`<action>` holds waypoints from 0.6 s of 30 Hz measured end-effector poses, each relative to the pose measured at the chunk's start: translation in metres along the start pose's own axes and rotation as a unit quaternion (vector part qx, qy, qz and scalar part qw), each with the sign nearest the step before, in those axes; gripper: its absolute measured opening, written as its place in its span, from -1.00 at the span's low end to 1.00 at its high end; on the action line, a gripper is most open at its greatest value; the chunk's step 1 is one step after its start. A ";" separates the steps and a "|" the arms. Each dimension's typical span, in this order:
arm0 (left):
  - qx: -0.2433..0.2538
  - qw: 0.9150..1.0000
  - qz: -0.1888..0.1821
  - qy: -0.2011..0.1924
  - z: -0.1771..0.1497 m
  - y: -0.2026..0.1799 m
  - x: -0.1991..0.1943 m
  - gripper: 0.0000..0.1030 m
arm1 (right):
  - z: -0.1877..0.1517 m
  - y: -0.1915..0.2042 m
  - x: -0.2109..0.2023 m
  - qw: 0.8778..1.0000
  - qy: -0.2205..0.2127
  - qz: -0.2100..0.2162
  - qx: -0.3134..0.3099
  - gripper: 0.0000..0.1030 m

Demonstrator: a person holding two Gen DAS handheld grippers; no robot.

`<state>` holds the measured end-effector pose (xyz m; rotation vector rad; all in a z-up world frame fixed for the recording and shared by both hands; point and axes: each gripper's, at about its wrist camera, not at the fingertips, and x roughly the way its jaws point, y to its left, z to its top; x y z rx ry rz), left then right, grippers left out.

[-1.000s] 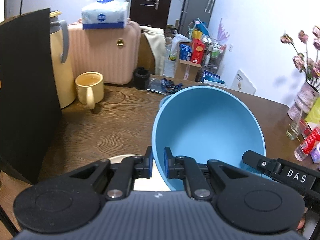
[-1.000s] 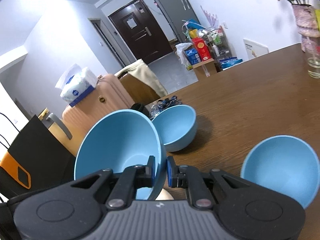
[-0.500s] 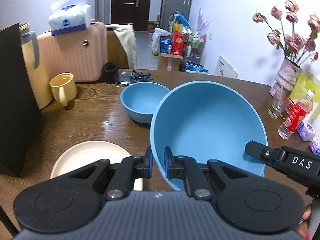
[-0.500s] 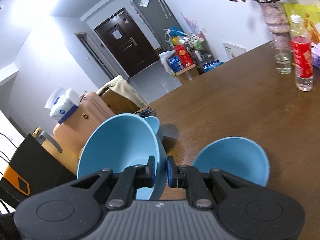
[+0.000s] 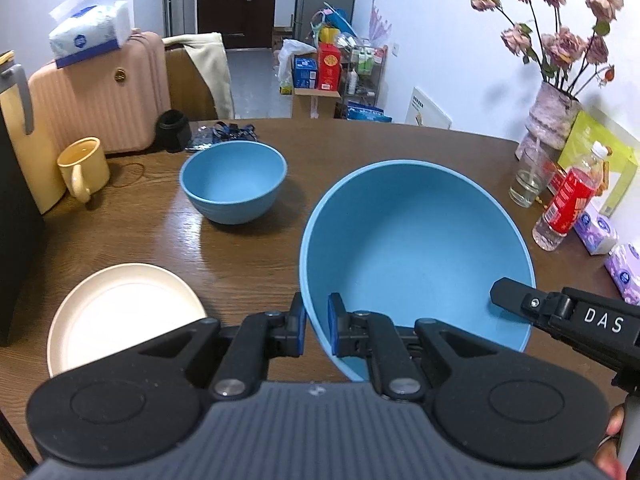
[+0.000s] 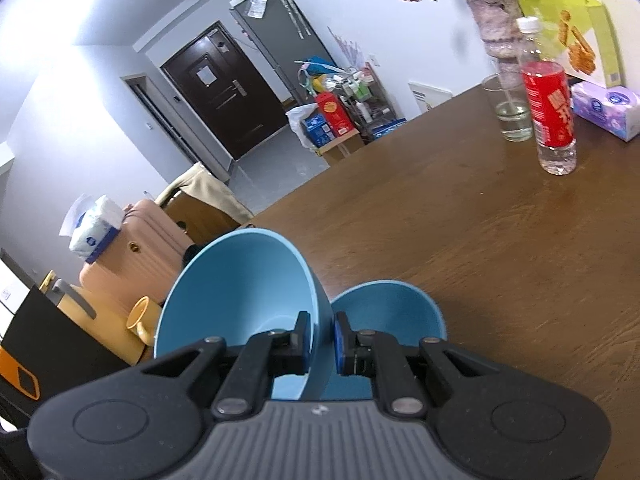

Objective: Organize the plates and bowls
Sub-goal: 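Lift the second blue bowl with both grippers and carry it toward the placed bowl, then lower the held blue bowl into the placed blue bowl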

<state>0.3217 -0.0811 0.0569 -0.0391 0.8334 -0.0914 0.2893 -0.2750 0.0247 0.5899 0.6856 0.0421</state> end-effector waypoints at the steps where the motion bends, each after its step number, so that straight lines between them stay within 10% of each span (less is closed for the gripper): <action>1: 0.001 1.000 0.000 0.003 -0.001 -0.003 0.003 -0.77 | 0.001 -0.003 0.001 1.000 0.001 -0.002 0.001 -0.78; 18: 0.015 0.999 0.001 0.044 -0.008 -0.035 0.050 -0.77 | 0.006 -0.049 0.028 0.999 0.029 -0.025 0.025 -0.78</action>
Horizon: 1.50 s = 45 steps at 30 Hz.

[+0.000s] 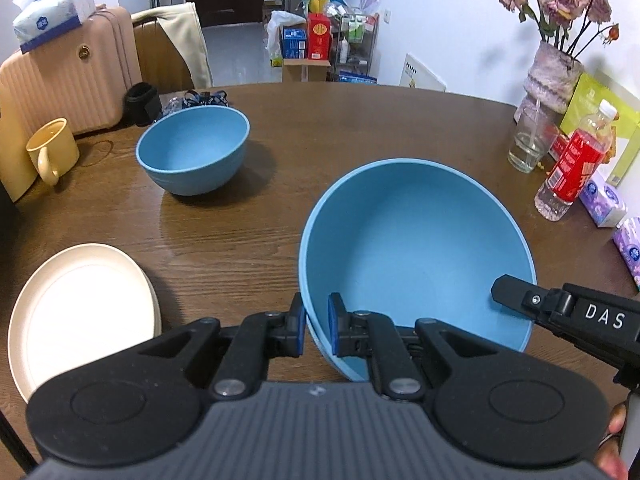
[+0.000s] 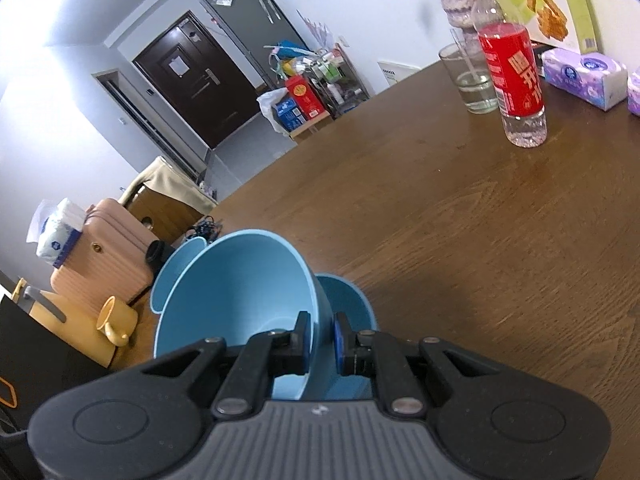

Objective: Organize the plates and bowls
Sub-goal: 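Lower the held blue bowl into the placed blue bowl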

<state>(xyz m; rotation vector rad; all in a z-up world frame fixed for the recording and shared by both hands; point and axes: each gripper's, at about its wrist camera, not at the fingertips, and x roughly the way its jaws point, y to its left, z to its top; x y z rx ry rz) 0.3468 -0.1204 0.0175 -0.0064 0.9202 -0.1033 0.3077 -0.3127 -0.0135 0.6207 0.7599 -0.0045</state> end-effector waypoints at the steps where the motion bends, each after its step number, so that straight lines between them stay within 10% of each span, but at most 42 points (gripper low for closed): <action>1: 0.000 1.000 0.001 0.003 0.000 -0.001 0.003 -0.77 | 0.000 -0.001 0.002 1.000 0.002 -0.001 0.000 -0.78; 45: 0.059 0.996 0.062 0.032 -0.006 -0.025 0.039 -0.75 | 0.001 -0.007 0.033 0.998 0.032 -0.039 -0.037 -0.81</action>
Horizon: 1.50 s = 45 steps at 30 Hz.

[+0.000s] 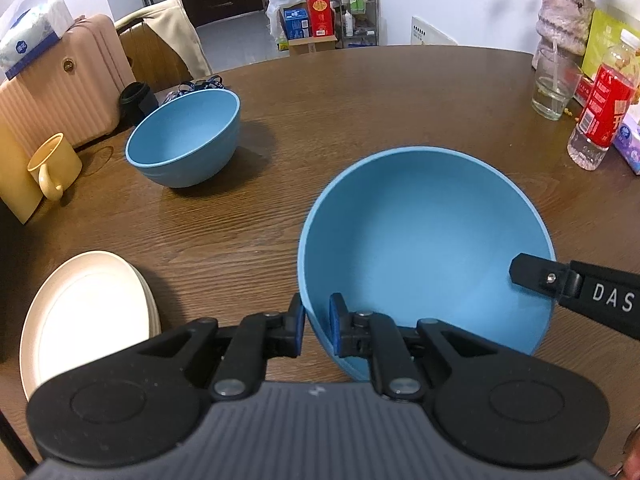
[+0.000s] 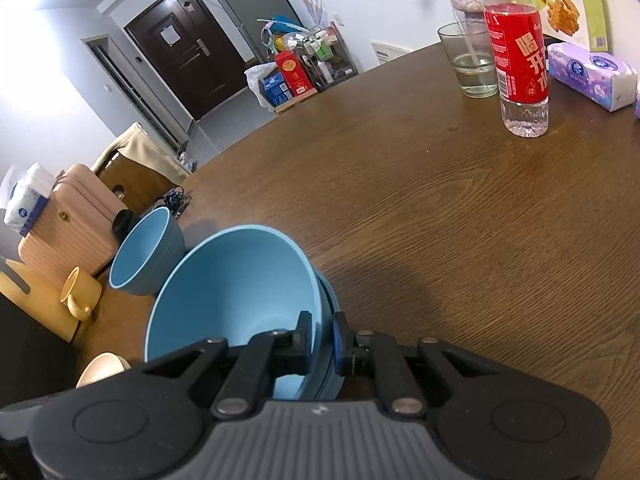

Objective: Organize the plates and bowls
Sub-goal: 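Lower the held blue bowl into the placed blue bowl, then open both grippers and release the nested blue bowls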

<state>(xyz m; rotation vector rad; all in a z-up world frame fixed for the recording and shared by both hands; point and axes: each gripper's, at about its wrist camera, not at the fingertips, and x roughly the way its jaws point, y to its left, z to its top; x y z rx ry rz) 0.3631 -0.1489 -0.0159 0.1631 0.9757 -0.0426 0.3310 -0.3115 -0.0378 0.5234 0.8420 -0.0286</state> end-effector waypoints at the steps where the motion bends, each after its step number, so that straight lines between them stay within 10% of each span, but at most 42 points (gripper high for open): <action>1: 0.001 1.000 0.002 0.002 0.001 0.000 0.001 -0.75 | 0.000 0.001 0.000 1.000 0.001 -0.002 -0.001 -0.81; 45: -0.004 1.000 -0.002 -0.015 -0.002 0.006 -0.005 -0.84 | -0.004 -0.003 -0.012 1.000 -0.011 0.001 -0.011 -0.89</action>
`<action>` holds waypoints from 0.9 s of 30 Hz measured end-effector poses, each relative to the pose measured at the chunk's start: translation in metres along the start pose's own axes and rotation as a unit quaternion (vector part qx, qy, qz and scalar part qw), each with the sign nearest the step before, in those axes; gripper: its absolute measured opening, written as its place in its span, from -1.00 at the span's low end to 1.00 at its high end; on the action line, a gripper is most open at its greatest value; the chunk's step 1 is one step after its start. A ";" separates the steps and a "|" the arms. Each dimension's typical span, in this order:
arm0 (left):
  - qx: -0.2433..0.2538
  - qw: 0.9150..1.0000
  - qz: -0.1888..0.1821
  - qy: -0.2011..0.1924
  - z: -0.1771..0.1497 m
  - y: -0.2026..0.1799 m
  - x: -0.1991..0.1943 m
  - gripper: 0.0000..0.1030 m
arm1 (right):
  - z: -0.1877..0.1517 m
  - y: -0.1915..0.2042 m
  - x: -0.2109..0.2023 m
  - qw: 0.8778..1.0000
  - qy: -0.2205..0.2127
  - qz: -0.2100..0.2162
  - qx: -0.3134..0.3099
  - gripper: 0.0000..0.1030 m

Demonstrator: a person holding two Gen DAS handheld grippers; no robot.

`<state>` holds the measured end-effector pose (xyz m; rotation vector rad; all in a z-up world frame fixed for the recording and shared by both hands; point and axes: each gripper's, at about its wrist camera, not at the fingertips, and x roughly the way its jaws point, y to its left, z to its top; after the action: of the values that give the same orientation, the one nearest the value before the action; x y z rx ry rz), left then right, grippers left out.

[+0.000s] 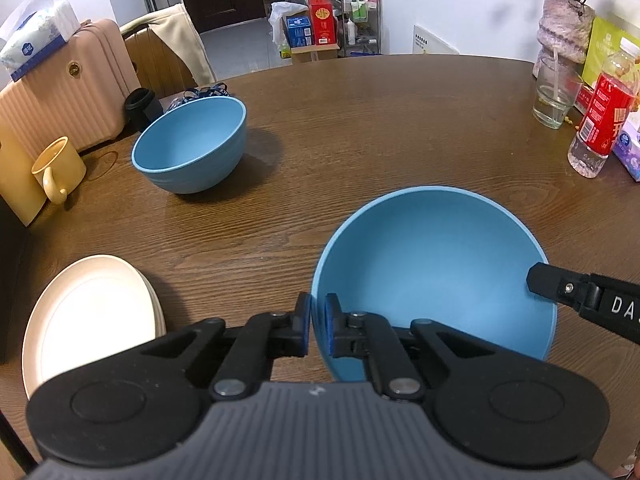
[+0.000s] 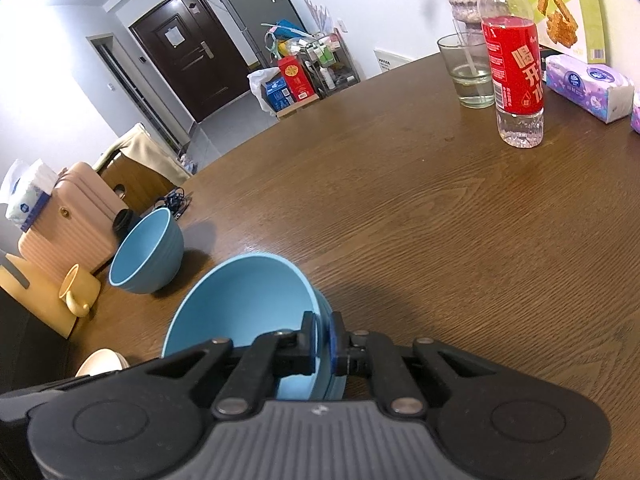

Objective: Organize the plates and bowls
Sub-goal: 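Open both grippers and release the nested blue bowls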

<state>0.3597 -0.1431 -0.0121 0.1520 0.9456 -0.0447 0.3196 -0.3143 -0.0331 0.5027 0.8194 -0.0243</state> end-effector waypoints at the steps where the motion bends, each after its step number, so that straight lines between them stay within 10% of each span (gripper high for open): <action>1: 0.000 1.000 -0.001 0.000 0.000 0.000 0.000 -0.84 | 0.000 0.000 0.000 1.000 0.000 0.000 0.000 -0.89; 7: -0.004 1.000 -0.012 -0.012 -0.001 0.004 -0.008 -0.69 | 0.005 -0.005 -0.007 1.000 -0.009 0.006 0.013 -0.73; 10: -0.009 1.000 -0.008 -0.029 -0.002 0.008 -0.018 0.16 | 0.007 -0.006 -0.015 1.000 -0.020 0.002 0.011 -0.33; 16: -0.026 0.998 -0.011 -0.063 -0.002 0.022 -0.039 1.00 | 0.008 -0.006 -0.028 0.999 -0.040 -0.004 0.004 0.49; 27: -0.059 0.994 -0.007 -0.090 -0.002 0.057 -0.069 1.00 | 0.011 0.022 -0.049 0.998 -0.052 0.005 -0.035 0.89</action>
<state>0.3235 -0.0883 0.0489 0.0314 0.7663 -0.0157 0.2976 -0.3075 0.0172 0.4352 0.7132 -0.0114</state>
